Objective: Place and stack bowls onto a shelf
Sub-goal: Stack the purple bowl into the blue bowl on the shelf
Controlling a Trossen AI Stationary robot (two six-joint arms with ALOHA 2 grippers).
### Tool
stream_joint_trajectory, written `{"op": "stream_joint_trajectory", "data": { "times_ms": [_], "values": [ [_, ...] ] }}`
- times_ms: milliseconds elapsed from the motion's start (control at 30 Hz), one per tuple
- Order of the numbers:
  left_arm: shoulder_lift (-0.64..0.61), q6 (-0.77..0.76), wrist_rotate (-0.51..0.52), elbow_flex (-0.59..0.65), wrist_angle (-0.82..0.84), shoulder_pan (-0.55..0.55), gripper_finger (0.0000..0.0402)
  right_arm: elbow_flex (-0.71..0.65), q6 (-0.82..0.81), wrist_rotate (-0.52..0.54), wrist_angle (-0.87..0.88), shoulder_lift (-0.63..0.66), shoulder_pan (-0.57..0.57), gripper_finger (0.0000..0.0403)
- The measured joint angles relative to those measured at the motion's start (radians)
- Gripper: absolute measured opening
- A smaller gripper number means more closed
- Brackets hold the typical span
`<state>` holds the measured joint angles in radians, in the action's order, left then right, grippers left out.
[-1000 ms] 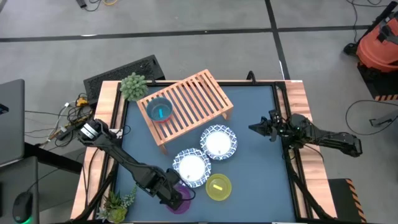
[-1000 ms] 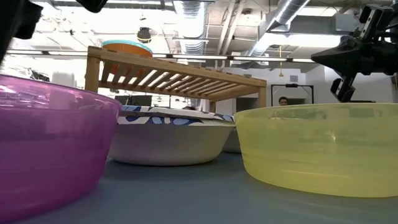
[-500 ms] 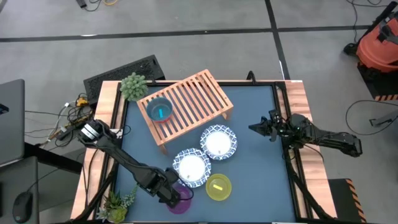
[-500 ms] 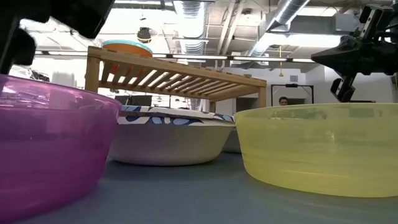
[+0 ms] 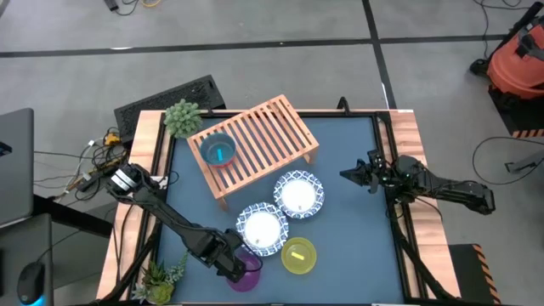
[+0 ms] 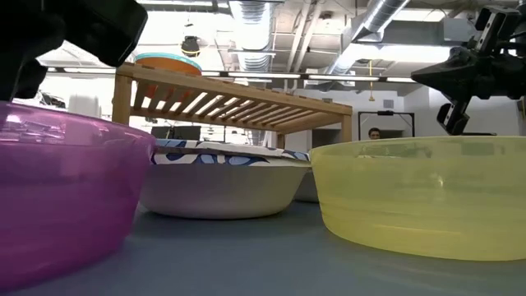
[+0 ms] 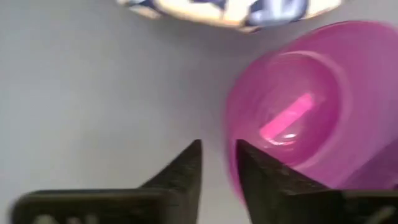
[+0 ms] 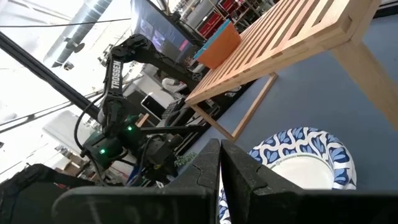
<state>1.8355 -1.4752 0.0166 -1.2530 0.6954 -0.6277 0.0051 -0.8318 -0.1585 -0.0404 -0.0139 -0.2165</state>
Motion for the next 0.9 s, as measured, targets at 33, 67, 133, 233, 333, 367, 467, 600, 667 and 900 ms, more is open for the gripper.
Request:
{"op": "stream_joint_trajectory", "data": {
  "times_ms": [33, 67, 133, 233, 333, 367, 467, 600, 667, 900],
  "values": [
    [0.0, 0.002, 0.005, 0.0, -0.008, 0.0, 0.0054, 0.0, 0.0, 0.0, 0.0, 0.0, 0.0, 0.0042],
    [0.0, 0.0, 0.006, 0.0, -0.009, 0.003, 0.0034, 0.0, 0.001, 0.0, 0.0, 0.0, 0.0, 0.0042],
    [0.0, -0.016, -0.011, 0.0, -0.006, 0.006, 0.0009, 0.0, 0.003, 0.0, 0.0, 0.0, 0.0, 0.0042],
    [0.0, -0.038, -0.061, 0.0, -0.006, 0.011, 0.0002, 0.0, 0.006, 0.0, 0.0, 0.0, 0.0, 0.0042],
    [-0.002, -0.074, -0.083, -0.008, 0.0, 0.011, 0.0, 0.0, 0.023, 0.001, 0.0, 0.0, 0.0, 0.0042],
    [-0.002, -0.081, -0.093, -0.017, 0.001, 0.011, 0.0, 0.0, 0.027, 0.001, 0.0, 0.0, 0.0, 0.0042],
    [-0.008, -0.091, -0.12, -0.069, 0.035, 0.011, 0.0, 0.0, 0.029, 0.001, 0.0, 0.0, 0.0, 0.0042],
    [-0.023, -0.085, -0.138, -0.173, 0.132, 0.011, 0.0, 0.0, 0.042, 0.002, 0.0, 0.0, 0.0, 0.0042],
    [-0.042, -0.083, -0.14, -0.221, 0.181, 0.01, 0.0, 0.0, 0.054, 0.002, 0.0, -0.003, 0.0, 0.0042],
    [-0.163, -0.124, -0.019, -0.321, 0.379, 0.02, 0.0, 0.0, 0.055, 0.002, -0.001, -0.032, 0.0, 0.0042]
  ]
}}
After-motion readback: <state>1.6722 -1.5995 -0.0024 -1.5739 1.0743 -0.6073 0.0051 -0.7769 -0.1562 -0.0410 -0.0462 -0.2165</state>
